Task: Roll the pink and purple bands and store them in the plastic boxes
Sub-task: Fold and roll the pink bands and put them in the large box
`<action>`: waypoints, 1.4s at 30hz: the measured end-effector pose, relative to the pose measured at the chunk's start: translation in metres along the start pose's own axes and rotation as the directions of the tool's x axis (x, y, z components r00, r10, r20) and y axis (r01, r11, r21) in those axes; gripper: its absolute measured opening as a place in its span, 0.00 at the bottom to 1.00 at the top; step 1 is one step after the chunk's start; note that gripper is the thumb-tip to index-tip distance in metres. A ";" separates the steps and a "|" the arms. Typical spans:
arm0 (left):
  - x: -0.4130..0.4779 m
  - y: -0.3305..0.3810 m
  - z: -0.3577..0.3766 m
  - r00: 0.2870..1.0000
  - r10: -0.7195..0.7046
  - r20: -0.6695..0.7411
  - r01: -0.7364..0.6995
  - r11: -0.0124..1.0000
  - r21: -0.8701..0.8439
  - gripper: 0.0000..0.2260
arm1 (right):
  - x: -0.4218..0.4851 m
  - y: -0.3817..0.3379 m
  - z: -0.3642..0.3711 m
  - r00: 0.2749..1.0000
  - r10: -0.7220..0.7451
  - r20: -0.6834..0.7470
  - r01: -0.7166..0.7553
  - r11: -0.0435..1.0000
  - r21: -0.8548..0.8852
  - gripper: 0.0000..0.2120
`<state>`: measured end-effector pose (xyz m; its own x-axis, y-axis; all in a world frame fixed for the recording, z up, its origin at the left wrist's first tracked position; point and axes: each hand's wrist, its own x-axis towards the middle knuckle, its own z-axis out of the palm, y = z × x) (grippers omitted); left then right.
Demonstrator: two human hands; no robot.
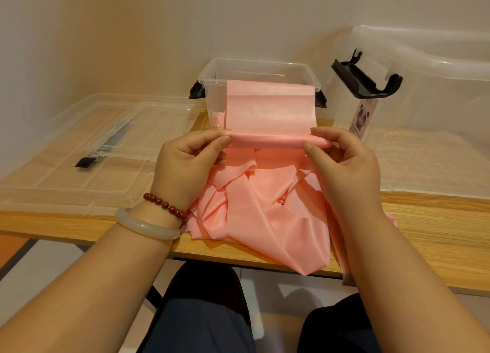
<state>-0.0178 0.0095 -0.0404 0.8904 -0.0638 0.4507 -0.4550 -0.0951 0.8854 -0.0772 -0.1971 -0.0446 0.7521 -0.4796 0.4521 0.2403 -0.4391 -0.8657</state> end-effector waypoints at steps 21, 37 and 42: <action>0.001 -0.001 0.000 0.998 -0.043 0.040 0.045 0.998 -0.048 0.11 | 0.000 0.000 0.003 0.997 0.040 0.072 -0.041 0.999 0.009 0.22; 0.002 -0.001 0.000 0.997 -0.064 0.036 0.064 0.998 -0.002 0.11 | -0.005 -0.002 0.002 0.986 0.011 0.167 -0.025 0.996 0.081 0.31; 0.001 0.000 0.001 0.995 -0.095 0.024 0.096 0.995 -0.040 0.10 | -0.001 -0.001 0.003 0.996 0.044 0.081 -0.052 0.994 0.093 0.24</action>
<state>-0.0164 0.0088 -0.0399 0.9290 -0.0784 0.3617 -0.3666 -0.0610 0.9284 -0.0763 -0.1943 -0.0451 0.8090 -0.4358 0.3945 0.2573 -0.3409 -0.9042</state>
